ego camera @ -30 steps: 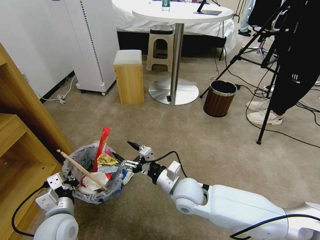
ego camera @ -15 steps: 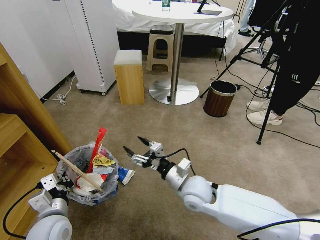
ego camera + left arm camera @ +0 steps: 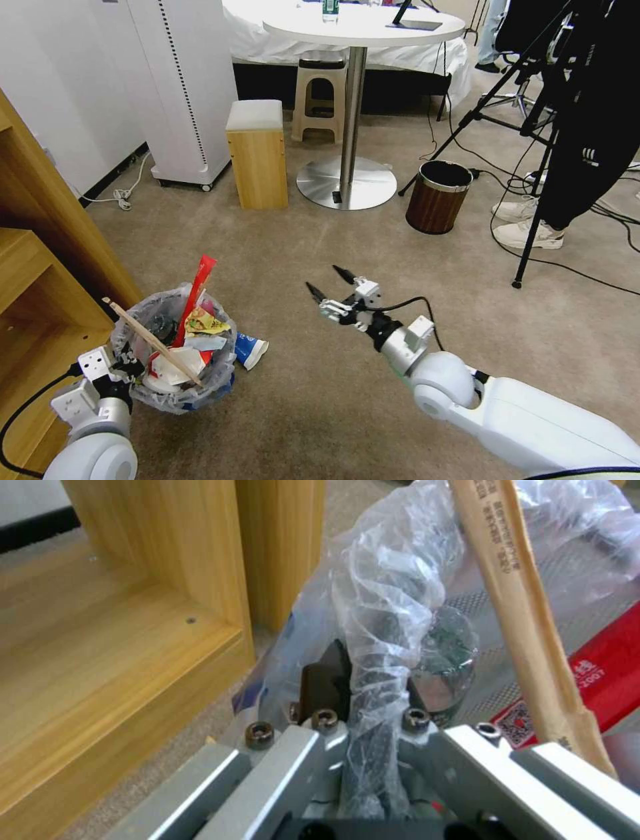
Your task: Pick up the trash bin and place the garbage on the floor into it.
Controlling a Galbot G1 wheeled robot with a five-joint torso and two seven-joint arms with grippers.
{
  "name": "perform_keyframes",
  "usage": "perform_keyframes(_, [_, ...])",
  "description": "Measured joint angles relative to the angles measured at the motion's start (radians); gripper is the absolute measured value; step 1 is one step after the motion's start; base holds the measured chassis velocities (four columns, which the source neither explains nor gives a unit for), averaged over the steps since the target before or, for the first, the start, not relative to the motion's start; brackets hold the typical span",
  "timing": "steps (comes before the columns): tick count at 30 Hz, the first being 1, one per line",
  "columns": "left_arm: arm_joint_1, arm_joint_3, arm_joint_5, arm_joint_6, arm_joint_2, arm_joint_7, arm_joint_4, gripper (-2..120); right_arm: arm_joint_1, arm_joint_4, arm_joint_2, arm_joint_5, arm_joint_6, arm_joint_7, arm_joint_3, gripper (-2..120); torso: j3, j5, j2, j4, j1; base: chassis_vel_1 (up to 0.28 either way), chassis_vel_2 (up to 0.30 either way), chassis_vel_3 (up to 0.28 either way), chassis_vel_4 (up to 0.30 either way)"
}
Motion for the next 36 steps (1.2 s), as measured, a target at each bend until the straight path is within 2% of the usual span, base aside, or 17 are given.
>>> perform_keyframes(6, [0.009, -0.010, 0.000, -0.001, 0.000, 0.000, -0.004, 1, -0.095, -0.017, -0.028, -0.045, 0.016, 0.002, 0.082, 84, 0.000, 0.0000, 0.000, -0.0001, 0.000, 0.000, 0.000, 0.000, 0.000])
perform_keyframes(12, [0.024, -0.017, -0.008, -0.001, 0.014, 0.000, -0.013, 1, -0.173, -0.032, -0.030, -0.067, 0.047, -0.006, 0.149, 87, 0.000, -0.0003, 0.000, -0.0002, 0.000, 0.000, 0.000, 0.000, 0.000])
perform_keyframes(20, [0.065, -0.064, -0.103, 0.022, 0.080, -0.021, -0.053, 1, -0.271, -0.045, -0.014, -0.129, 0.086, -0.034, 0.241, 88, 0.000, 0.0000, 0.000, -0.0002, 0.000, 0.000, 0.000, 0.000, 0.000])
perform_keyframes(27, [0.098, -0.106, -0.229, 0.094, 0.147, -0.057, -0.076, 1, -0.336, -0.037, -0.008, -0.138, 0.094, -0.041, 0.314, 89, 0.000, -0.0002, 0.000, -0.0002, 0.000, 0.000, 0.000, 0.000, 0.000])
perform_keyframes(36, [0.161, -0.149, -0.325, 0.175, 0.207, -0.080, -0.113, 1, -0.392, -0.047, 0.017, -0.157, 0.105, -0.061, 0.370, 94, 0.000, -0.0005, 0.000, -0.0001, 0.000, 0.000, 0.000, 0.000, 0.000])
